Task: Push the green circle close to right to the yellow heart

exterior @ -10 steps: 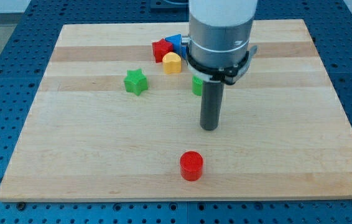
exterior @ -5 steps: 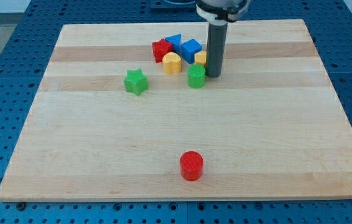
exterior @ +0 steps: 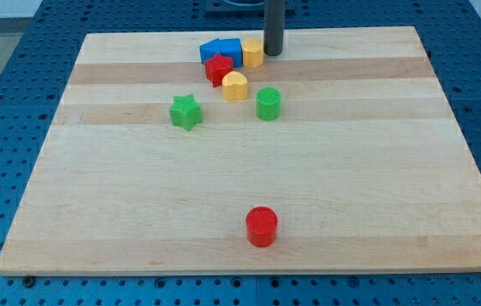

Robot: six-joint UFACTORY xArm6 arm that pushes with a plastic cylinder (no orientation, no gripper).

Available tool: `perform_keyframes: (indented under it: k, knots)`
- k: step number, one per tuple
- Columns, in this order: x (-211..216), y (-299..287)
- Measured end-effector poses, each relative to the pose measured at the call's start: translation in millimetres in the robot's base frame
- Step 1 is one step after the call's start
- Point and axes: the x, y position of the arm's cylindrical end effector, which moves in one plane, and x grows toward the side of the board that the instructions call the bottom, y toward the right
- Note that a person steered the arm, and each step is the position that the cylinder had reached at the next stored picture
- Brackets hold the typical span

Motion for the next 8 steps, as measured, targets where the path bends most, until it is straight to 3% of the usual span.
perform_keyframes:
  k: [2,5,7,8]
  knots:
    - [41.2,47.2]
    - [147.8,36.9]
    - [155.4,-8.6]
    - [131.8,-9.2]
